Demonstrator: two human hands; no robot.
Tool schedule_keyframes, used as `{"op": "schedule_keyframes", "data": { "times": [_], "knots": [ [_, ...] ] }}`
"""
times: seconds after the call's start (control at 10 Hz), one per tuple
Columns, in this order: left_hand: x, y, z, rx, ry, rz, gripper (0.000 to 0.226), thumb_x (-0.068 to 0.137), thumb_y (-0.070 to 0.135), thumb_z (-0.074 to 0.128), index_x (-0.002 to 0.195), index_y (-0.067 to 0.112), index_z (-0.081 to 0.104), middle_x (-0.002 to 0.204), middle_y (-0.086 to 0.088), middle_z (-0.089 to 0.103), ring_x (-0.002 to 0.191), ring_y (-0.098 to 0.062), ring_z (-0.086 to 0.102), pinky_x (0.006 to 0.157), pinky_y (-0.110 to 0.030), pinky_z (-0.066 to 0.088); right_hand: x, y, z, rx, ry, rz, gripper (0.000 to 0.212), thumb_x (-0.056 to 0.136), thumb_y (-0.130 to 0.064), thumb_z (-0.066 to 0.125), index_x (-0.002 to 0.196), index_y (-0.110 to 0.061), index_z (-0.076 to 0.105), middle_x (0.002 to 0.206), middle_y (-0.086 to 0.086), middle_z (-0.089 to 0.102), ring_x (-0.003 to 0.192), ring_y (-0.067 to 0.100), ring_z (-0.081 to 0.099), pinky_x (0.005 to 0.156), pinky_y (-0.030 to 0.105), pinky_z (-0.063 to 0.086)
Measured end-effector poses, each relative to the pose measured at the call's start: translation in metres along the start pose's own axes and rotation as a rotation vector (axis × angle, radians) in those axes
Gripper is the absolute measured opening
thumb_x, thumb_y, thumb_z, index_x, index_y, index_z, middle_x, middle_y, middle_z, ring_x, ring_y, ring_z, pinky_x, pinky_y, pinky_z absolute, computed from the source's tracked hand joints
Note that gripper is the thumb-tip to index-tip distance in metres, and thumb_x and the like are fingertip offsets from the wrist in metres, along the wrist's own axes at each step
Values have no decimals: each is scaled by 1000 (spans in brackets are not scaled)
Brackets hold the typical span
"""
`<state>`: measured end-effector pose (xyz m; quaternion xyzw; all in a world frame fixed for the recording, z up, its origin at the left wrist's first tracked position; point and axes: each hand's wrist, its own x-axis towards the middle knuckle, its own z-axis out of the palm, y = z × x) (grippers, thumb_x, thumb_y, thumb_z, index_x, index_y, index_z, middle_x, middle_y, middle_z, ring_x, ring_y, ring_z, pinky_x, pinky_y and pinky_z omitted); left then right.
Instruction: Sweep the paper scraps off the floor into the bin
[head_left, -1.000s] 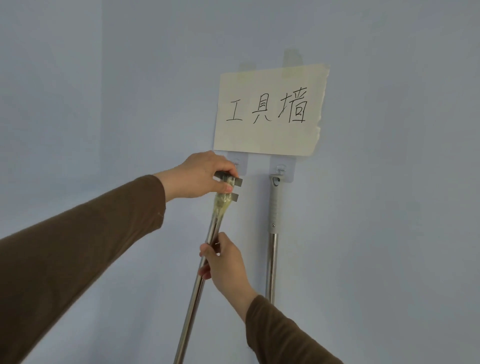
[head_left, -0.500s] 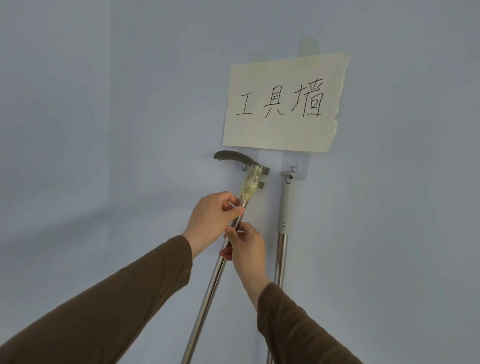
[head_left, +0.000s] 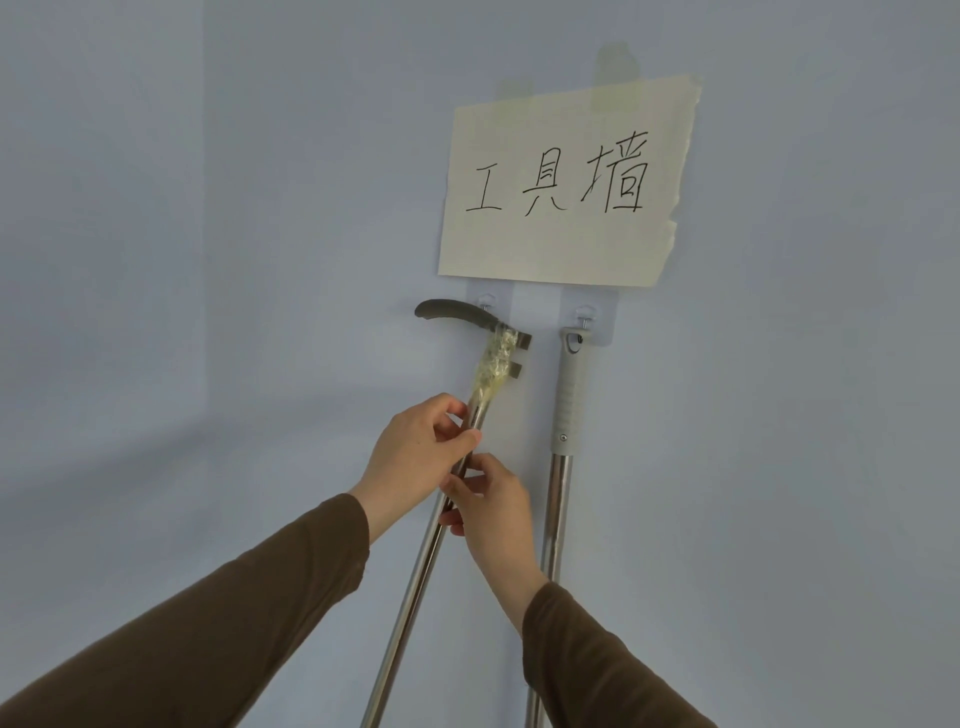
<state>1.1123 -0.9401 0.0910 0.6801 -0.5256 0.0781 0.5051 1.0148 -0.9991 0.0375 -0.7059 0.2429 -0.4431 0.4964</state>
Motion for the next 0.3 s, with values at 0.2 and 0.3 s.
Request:
{"op": "schedule_keyframes", "data": {
  "times": [0.2, 0.3],
  "knots": [
    [-6, 2, 2, 4, -46, -17, 30, 90, 41, 68, 116, 32, 56, 95, 13, 68, 85, -6, 66, 71, -18, 47, -9, 6, -8, -86, -28, -13, 31, 96, -22, 64, 126, -24, 58, 103, -6, 67, 66, 19, 73, 59, 28, 62],
    [-8, -1, 1, 22, -54, -26, 32, 89, 44, 68, 117, 33, 56, 98, 13, 68, 88, -5, 65, 75, -21, 49, -17, 1, -13, -130, -45, -18, 43, 94, -25, 66, 134, -29, 48, 112, -9, 62, 68, 16, 73, 58, 25, 61]
  ]
}}
